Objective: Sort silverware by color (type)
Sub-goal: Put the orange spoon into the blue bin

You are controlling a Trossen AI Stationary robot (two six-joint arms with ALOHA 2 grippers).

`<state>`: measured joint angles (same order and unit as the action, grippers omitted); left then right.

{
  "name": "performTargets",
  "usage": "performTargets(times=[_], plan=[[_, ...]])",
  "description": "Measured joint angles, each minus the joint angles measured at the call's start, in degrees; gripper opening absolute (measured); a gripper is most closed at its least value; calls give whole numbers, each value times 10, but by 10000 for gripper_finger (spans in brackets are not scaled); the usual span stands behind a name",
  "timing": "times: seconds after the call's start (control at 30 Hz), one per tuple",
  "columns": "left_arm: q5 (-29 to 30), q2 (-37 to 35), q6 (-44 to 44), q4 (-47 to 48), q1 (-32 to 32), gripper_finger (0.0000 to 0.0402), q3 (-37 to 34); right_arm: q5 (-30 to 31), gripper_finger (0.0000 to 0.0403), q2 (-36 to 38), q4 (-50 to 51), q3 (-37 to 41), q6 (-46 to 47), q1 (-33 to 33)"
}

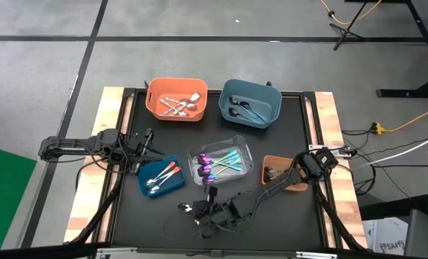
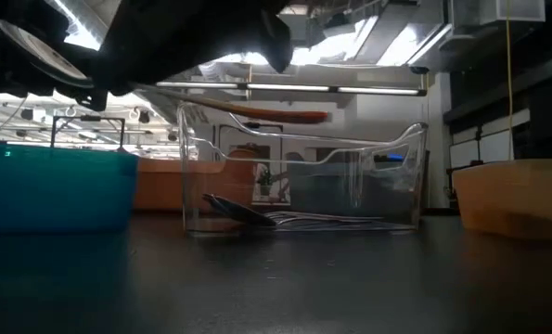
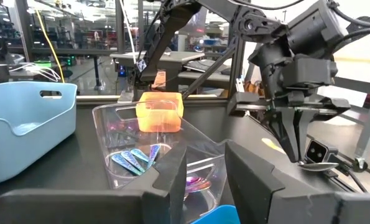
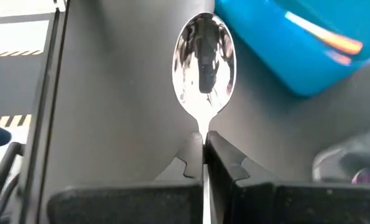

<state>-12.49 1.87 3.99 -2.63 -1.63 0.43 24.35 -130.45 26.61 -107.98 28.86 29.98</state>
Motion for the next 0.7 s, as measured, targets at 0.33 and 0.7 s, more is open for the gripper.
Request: performTargets(times=[0.33,0.7], plan=[[0,0,0,0,0,103,0,-19,0,1,-7,-41,-117,-40],[0,0,0,0,0,103,0,-78,0,2,-60,-58,-276,-99]])
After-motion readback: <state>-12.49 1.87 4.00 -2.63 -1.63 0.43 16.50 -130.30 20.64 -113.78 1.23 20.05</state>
